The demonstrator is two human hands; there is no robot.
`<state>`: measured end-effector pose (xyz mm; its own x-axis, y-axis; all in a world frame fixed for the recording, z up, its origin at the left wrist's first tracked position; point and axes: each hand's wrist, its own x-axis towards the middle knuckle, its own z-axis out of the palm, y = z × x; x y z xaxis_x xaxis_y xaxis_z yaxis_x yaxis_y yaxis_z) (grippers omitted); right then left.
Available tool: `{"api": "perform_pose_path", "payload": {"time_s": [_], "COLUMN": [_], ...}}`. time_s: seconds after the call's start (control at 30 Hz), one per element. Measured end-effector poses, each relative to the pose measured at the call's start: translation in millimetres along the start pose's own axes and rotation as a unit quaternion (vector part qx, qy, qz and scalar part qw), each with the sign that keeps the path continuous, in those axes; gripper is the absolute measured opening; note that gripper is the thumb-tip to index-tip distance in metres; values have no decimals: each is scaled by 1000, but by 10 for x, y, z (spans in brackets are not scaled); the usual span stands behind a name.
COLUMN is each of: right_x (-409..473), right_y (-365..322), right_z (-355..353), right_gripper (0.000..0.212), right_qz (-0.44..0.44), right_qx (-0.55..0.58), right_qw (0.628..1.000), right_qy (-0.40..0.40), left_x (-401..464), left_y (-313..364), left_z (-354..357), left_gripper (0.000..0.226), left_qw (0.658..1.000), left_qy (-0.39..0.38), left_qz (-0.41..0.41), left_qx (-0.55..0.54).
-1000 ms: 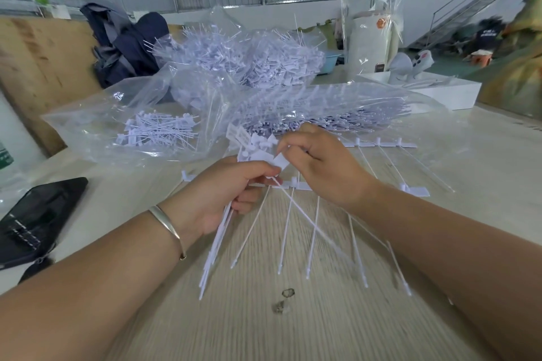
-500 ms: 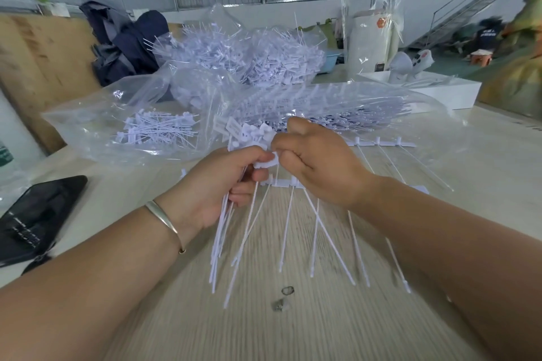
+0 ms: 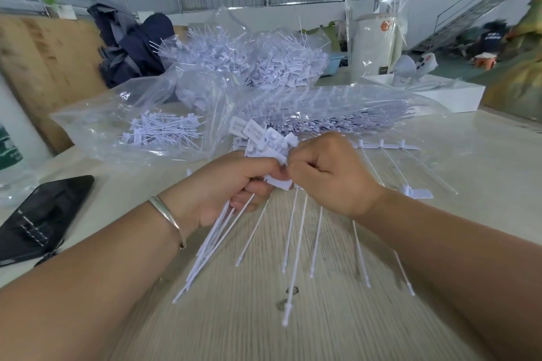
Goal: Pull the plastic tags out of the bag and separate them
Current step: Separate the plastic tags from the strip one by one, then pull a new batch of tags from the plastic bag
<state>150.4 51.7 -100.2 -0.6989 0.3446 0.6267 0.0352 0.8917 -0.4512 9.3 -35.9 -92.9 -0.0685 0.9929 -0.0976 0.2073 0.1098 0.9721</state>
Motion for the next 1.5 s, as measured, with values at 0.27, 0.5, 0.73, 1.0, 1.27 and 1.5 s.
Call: {"api": "perform_pose_path", "payload": {"time_s": [0.27, 0.5, 0.73, 1.0, 1.27, 1.5], "right_x": [-18, 27, 19, 30, 24, 8], "right_y": [58, 154, 168, 185, 234, 244], "right_z": [-79, -72, 21, 29, 26, 30], "right_gripper": [31, 26, 19, 24, 29, 26], "right_qz": [84, 68, 41, 35, 75, 87], "right_qx": [168, 3, -24, -38, -1, 10], "right_qw": [981, 996, 999, 998, 996, 996], "right_qy": [-52, 60, -7, 41, 49, 23], "left_x": [66, 80, 71, 36, 50, 20], "left_y": [-151, -133, -90, -70, -17, 76], "left_z": [-248, -159, -68, 14, -113, -442], "left_gripper": [23, 17, 30, 21, 13, 26], "left_qw": [989, 989, 978, 983, 970, 937], "left_qy": [137, 96, 47, 38, 21, 224], "left_qz": [-53, -56, 36, 8, 35, 125], "left_qx": [-30, -103, -199, -178, -239, -239]}}
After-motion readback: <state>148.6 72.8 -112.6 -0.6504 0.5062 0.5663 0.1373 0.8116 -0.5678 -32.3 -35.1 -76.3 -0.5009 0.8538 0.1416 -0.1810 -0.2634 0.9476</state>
